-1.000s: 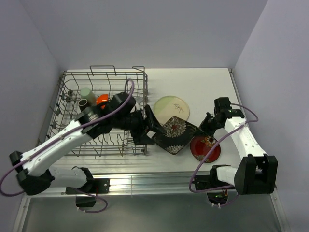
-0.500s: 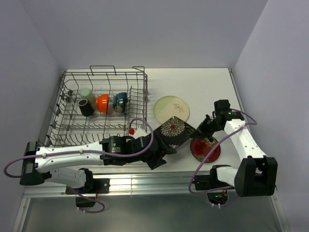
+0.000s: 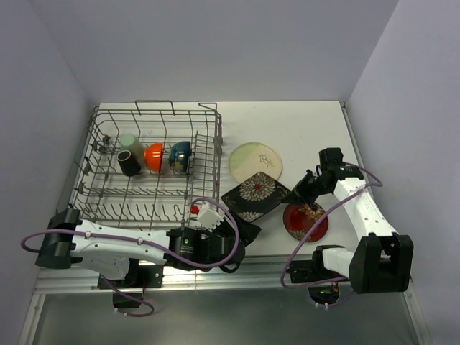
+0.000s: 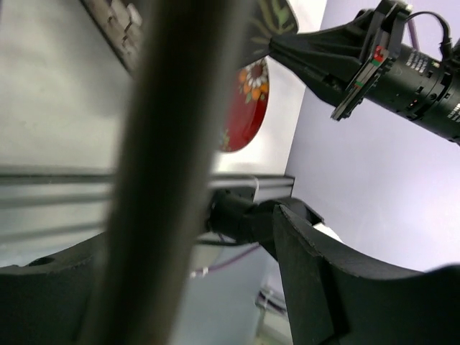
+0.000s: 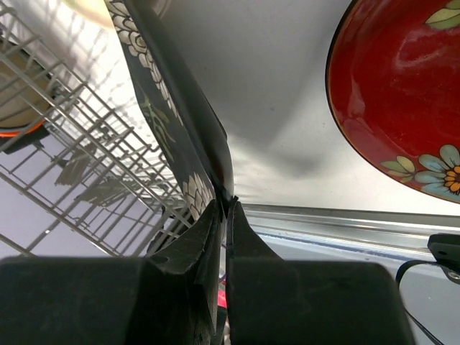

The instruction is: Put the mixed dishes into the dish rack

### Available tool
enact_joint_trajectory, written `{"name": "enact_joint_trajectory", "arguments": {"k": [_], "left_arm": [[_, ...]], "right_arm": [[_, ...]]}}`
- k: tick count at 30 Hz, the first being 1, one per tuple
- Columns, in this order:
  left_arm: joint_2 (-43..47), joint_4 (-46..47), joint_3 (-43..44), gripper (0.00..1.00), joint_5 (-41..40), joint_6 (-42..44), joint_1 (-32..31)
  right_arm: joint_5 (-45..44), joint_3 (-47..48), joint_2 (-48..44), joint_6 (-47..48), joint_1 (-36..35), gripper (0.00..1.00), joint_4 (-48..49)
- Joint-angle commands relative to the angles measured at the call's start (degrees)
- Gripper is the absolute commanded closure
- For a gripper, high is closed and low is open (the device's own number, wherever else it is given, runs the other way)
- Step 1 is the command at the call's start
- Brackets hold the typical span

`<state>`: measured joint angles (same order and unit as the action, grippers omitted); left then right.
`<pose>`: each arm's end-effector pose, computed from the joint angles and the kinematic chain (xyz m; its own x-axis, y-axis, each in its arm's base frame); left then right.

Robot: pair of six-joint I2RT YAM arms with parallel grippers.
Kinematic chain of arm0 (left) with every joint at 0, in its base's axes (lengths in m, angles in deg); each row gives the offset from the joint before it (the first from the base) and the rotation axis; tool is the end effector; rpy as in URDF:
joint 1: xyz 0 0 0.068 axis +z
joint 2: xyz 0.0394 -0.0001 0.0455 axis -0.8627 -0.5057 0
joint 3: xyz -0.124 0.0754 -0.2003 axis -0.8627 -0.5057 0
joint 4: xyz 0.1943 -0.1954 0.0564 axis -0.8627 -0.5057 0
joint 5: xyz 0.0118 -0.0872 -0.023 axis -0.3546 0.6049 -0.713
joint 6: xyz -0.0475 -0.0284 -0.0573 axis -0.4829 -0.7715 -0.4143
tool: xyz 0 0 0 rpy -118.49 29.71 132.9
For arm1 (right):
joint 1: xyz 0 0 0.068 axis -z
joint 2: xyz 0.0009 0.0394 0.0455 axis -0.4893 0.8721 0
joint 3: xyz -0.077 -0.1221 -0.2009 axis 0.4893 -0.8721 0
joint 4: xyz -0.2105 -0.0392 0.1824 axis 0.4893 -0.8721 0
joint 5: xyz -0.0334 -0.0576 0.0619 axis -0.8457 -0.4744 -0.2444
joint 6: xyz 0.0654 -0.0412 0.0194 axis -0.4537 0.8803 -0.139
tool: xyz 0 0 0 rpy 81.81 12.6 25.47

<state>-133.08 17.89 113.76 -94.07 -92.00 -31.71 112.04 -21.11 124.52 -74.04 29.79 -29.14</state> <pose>0.0369 -0.3202 0.2178 -0.7296 -0.6568 -0.1907 -0.2561 0.5209 -0.8143 0.2412 0.0325 0.1700 -0.7600 0.6384 0.1219 0.5812 0.5837 0.5670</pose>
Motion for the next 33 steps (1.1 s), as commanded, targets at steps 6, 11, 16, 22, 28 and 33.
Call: {"name": "enact_joint_trajectory", "arguments": {"k": [6, 11, 16, 22, 28, 33], "left_arm": [[-6.1, 5.5, -2.8, 0.33, 1.3, -43.8, -4.6], [-6.0, 1.4, 1.0, 0.32, -2.2, -38.7, -3.8], [-1.9, -2.4, 4.6, 0.20, -1.5, -30.5, -2.9], [0.0, -10.4, 11.6, 0.06, -2.4, -21.9, -3.9], [1.8, -21.0, 18.7, 0.01, -6.8, -23.1, -6.1], [6.0, -17.1, 14.2, 0.01, -5.5, -23.4, -6.3]], "right_arm": [[3.6, -1.9, -8.3, -0.5, -0.2, 1.00, 0.5], [3.3, -0.6, -8.1, 0.0, -0.2, 1.00, 2.3], [-1.1, 6.3, -6.3, 3.1, -0.2, 1.00, 1.3], [0.1, 5.8, -4.9, 4.5, -0.2, 1.00, 2.4], [0.0, 4.7, -5.0, 4.9, -0.2, 1.00, 3.0], [-0.3, 5.3, -4.4, 5.5, -0.2, 1.00, 2.7]]}}
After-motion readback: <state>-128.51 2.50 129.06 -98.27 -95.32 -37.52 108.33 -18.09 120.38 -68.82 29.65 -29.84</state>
